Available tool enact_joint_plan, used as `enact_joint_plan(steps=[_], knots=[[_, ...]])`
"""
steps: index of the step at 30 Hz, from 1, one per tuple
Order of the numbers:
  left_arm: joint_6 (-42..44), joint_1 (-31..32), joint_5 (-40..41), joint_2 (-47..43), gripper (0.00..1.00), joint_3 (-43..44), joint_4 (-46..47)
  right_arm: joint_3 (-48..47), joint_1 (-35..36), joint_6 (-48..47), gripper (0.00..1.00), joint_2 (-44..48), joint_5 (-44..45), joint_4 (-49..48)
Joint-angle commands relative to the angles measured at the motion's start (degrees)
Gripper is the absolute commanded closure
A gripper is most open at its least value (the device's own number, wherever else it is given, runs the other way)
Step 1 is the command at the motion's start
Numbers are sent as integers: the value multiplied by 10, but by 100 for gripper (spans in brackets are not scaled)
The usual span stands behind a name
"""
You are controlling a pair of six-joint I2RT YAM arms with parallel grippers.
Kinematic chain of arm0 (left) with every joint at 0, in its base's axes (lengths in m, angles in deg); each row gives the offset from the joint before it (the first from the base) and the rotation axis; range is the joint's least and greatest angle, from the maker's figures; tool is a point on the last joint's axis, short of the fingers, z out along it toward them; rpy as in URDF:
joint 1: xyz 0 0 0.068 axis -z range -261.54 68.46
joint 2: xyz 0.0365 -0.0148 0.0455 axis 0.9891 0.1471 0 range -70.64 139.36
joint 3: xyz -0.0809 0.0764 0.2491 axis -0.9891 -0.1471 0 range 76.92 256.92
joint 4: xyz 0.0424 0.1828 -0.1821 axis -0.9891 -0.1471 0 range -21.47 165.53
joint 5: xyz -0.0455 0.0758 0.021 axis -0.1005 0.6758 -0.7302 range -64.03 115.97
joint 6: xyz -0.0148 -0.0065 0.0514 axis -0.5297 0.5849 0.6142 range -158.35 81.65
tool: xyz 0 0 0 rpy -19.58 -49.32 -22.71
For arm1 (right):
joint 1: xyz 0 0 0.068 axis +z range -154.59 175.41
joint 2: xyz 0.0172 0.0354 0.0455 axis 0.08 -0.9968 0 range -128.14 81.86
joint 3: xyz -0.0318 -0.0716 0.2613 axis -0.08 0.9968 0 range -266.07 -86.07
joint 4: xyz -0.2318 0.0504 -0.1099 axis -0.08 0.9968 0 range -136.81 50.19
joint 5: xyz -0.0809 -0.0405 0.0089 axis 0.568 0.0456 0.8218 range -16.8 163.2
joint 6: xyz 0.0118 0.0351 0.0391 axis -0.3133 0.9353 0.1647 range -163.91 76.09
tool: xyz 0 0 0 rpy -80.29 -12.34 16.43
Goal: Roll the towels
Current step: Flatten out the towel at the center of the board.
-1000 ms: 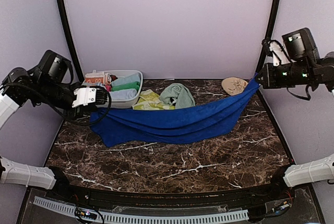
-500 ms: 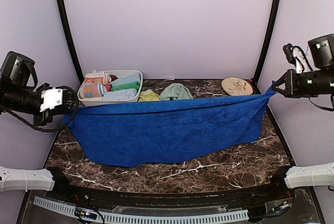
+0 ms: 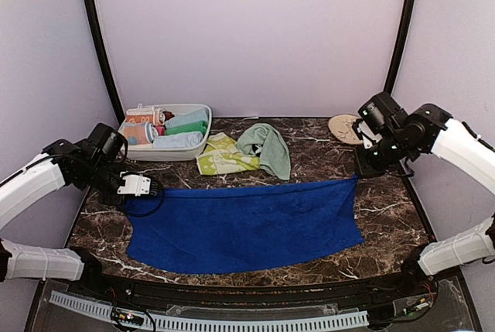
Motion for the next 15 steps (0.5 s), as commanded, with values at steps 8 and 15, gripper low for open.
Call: enact_joint_plan(steps=[8,15], knots=[[75,-71,23,213,100,16,323,68,-64,-71,100,-100,13,-189],[78,-92,29,278,100,26,368,83,-101,-93,100,-128,-2,-223]])
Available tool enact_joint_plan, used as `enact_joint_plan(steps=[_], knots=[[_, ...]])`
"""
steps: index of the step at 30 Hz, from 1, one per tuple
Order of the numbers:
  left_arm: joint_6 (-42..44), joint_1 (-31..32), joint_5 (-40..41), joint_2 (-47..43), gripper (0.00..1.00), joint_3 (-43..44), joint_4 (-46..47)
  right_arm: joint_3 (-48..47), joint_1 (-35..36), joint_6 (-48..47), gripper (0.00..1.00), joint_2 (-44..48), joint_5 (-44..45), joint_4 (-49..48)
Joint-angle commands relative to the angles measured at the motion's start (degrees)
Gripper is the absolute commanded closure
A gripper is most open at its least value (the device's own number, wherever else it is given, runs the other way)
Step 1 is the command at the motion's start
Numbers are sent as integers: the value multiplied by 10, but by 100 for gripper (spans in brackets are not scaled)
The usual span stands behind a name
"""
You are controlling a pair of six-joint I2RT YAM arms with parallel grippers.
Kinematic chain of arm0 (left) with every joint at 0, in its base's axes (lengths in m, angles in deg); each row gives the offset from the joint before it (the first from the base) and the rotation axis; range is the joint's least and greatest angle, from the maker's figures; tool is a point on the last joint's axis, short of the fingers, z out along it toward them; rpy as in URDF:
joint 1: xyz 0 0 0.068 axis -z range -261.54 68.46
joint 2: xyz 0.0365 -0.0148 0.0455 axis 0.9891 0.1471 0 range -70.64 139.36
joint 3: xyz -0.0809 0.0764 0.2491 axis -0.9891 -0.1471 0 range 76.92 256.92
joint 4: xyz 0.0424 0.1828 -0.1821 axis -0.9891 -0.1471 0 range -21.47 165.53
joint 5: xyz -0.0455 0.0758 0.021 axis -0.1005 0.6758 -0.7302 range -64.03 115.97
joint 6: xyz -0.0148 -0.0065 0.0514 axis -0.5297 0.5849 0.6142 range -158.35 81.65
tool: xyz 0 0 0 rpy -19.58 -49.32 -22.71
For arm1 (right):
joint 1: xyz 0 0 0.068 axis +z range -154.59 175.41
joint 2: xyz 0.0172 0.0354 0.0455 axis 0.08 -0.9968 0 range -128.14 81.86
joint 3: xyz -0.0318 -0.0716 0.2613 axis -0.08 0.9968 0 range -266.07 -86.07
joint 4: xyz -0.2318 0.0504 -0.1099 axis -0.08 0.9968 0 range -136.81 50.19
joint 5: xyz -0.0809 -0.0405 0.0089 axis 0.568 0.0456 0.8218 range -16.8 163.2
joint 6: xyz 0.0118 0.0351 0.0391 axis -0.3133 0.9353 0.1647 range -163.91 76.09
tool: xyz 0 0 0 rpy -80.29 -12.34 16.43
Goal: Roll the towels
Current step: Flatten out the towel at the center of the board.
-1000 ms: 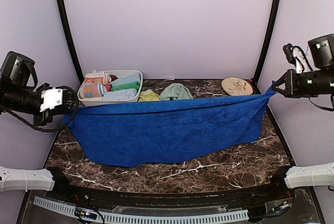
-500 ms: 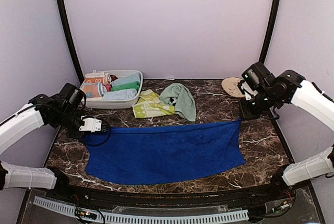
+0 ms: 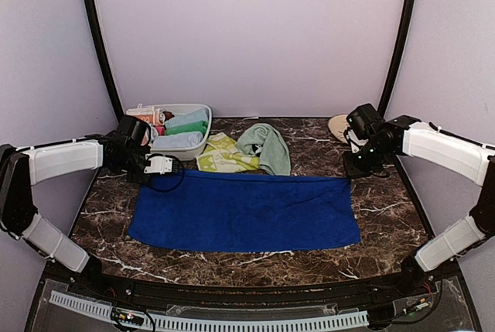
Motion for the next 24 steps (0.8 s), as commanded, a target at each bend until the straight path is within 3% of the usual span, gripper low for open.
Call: enact_joint_plan(steps=[1,10,12,13,14,15,16,17,21,24], knots=[[7,-22,6,23,100,13,33,7,-18,-22,100,-4,-3,-39],[-21,-48,-93,-23,99,-9,-71,114,-8,30,100,67,-42,-61],[-14,-47,-134,-65,93,-34,-109,144,6,58,100,82,-39,-56],[-11,-47,-157,-86,78,-47,-135,152,25,74,100,92,-25,-53],[-11,-47,-177,-107,61,-64,-156,146,52,92,91,94,-12,-38],[-13,-47,-192,-128,48,-80,-173,135,65,109,73,93,-26,-29],[-16,-47,-198,-148,38,-94,-179,130,75,123,57,90,-39,-22],[-21,-47,-196,-166,32,-111,-170,123,80,135,51,86,-39,-10],[-42,-47,-177,-192,29,-139,-132,90,77,144,34,91,-9,28],[-65,-47,-215,-178,34,-106,-163,66,57,126,36,94,-17,31]])
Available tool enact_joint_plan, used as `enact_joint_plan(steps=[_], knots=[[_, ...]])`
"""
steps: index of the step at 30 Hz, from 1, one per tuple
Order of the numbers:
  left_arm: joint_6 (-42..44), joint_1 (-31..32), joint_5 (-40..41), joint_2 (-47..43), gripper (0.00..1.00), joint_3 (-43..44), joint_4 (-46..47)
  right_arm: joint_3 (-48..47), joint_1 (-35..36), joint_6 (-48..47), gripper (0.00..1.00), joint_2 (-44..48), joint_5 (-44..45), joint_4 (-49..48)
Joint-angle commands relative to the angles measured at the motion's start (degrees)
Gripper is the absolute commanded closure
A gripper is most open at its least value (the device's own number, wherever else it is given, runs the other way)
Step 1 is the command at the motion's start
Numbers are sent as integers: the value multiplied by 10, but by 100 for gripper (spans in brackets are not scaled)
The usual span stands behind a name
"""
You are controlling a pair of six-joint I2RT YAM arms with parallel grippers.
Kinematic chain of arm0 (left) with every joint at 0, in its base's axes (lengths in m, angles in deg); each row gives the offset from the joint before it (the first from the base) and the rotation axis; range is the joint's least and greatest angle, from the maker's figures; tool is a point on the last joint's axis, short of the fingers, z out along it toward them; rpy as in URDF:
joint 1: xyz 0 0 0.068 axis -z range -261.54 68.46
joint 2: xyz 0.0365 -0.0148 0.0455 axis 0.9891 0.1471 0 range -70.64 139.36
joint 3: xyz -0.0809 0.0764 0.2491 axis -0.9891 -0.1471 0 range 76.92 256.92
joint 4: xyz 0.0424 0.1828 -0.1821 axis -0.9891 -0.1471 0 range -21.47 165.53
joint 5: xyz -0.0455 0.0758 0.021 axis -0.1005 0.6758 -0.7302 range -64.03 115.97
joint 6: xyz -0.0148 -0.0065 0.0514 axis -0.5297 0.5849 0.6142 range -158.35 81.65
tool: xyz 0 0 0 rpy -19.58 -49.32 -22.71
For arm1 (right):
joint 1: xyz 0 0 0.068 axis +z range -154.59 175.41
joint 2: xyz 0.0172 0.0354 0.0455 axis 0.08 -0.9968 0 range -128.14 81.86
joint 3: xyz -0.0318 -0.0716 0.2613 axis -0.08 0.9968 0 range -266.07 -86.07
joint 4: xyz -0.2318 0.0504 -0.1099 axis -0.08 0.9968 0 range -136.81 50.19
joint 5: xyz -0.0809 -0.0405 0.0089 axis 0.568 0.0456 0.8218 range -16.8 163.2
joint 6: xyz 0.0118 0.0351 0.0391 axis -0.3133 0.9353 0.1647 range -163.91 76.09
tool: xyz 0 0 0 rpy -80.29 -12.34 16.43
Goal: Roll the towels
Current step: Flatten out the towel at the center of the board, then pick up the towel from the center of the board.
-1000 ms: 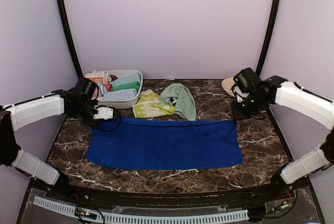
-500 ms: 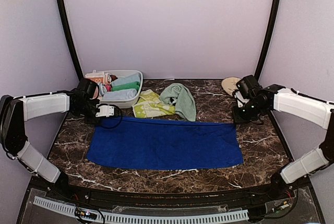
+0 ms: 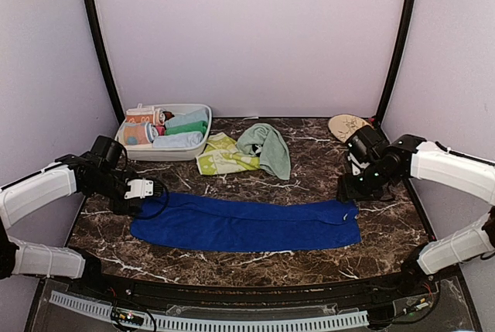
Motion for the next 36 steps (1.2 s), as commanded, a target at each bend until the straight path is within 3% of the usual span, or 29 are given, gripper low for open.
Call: enact_joint_plan(steps=[1,5,12,16,20,28,30,36], knots=[[-32,-3,-68,17,38,31,-44,-49,-24,-2,38,9,13,18],[-52,16,-60,83,47,44,-10,-68,-42,-35,46,-31,11,23],[-78,16,-16,201,43,82,62,-40,-50,-27,45,-64,-11,4],[-83,16,-33,204,41,101,53,4,-50,-2,44,-59,-25,-21],[-81,16,-34,194,41,116,22,44,-50,39,53,-66,-15,-45],[-91,17,-63,173,39,124,-5,72,-50,99,57,-60,8,-76],[-97,23,-65,181,37,122,0,74,-50,104,60,-65,7,-83],[-107,50,-50,212,34,111,40,81,-50,109,81,-76,7,-93]])
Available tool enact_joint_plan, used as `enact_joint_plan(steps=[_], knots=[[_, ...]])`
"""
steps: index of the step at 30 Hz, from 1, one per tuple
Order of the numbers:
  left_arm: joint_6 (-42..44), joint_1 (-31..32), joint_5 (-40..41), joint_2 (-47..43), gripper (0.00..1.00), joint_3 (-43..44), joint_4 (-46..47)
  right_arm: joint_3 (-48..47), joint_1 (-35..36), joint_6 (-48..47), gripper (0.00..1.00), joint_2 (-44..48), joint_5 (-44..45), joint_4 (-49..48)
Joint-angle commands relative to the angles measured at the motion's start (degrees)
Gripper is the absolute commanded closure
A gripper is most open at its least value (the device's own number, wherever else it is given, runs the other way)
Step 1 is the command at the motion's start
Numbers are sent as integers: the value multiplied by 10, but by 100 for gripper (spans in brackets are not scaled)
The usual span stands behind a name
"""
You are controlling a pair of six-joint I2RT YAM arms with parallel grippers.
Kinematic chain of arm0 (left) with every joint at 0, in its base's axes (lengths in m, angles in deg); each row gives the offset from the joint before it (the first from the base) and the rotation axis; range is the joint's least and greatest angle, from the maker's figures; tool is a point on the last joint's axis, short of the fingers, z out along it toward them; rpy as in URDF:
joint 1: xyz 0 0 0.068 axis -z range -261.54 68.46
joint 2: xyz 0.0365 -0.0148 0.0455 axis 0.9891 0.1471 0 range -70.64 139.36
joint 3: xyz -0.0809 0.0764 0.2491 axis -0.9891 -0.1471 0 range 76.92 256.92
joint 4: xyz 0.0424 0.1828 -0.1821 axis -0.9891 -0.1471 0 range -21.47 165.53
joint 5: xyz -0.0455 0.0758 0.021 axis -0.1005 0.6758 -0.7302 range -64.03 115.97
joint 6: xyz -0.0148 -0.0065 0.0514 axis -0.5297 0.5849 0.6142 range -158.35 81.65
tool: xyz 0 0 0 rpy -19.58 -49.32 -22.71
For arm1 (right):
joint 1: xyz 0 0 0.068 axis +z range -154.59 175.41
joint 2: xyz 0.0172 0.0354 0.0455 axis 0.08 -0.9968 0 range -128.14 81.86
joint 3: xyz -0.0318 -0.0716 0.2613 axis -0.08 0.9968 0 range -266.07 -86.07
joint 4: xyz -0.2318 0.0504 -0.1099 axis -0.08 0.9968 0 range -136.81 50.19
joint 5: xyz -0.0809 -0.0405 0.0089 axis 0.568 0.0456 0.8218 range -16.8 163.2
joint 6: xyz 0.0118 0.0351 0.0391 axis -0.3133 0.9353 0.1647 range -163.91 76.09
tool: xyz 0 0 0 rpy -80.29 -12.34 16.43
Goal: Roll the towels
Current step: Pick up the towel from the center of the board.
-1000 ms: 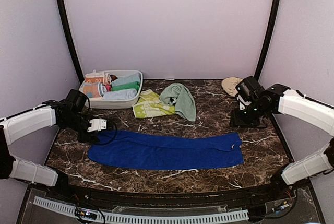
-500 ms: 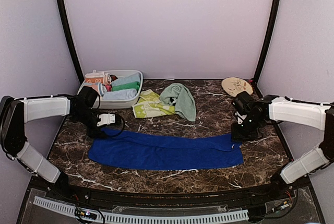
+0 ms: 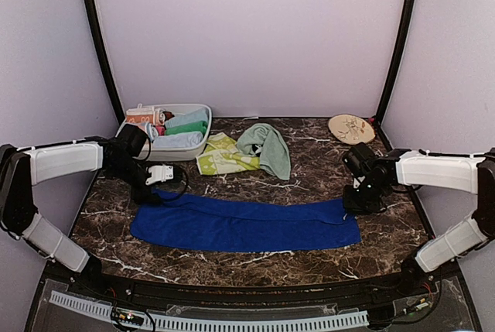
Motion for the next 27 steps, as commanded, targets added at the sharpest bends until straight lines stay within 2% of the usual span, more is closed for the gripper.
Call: enact_joint_plan(steps=[1,6,12,21,23,27], knots=[[-10,18,3,26,34,-5,25,10,-2,11,85,-6,12,-18],[-2,19,42,67,38,3,58,8,-2,10,100,-8,13,-21],[39,8,97,75,45,-19,98,-8,-3,-1,100,-1,27,-4],[70,-18,85,58,43,-25,81,-16,-4,-9,100,8,32,8],[69,-19,91,74,51,-22,86,-17,-4,-8,100,11,30,8],[66,-22,88,93,80,-8,83,-18,-4,-8,100,19,27,10]])
